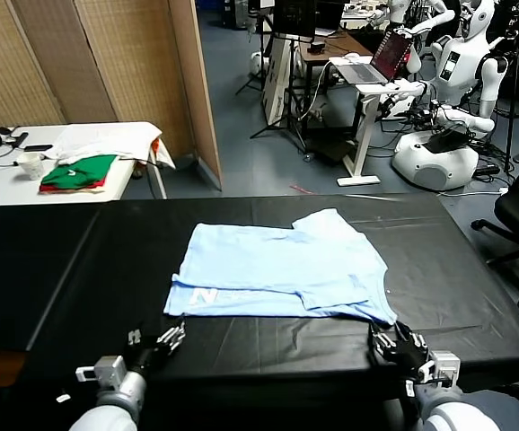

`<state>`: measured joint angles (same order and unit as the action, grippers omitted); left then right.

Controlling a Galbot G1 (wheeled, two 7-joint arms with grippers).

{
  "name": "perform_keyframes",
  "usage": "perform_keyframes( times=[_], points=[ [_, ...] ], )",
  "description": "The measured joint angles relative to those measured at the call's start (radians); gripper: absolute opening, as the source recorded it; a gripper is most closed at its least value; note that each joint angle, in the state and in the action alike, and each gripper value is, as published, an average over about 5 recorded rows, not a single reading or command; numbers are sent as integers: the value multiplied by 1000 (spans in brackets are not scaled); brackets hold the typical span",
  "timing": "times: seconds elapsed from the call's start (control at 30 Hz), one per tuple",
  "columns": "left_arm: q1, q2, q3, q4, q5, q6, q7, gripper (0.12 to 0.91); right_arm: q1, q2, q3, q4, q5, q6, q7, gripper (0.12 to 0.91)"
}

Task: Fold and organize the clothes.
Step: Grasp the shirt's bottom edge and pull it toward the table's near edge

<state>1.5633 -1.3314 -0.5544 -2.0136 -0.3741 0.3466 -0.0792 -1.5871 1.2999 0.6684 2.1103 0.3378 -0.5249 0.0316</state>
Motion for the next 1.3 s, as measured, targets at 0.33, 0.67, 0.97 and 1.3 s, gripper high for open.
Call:
perform_keyframes(
  times=[0.33,0.67,0.97,1.3],
  points=[
    [-16,11,11,17,-1,5,3,281,-10,-8,-3,16,-14,4,0,141],
    [25,42,4,-25,124,36,-36,144,-29,-45,-40,76,-7,-72,9,141],
    [148,35,-51,-108,231,36,-66,144,-14,-107,-100,74,18,-137,-9,143],
    [269,-7,-74,-177,263,21,-73,146,-39,-157,-104,123,41,-153,-1,596]
  ],
)
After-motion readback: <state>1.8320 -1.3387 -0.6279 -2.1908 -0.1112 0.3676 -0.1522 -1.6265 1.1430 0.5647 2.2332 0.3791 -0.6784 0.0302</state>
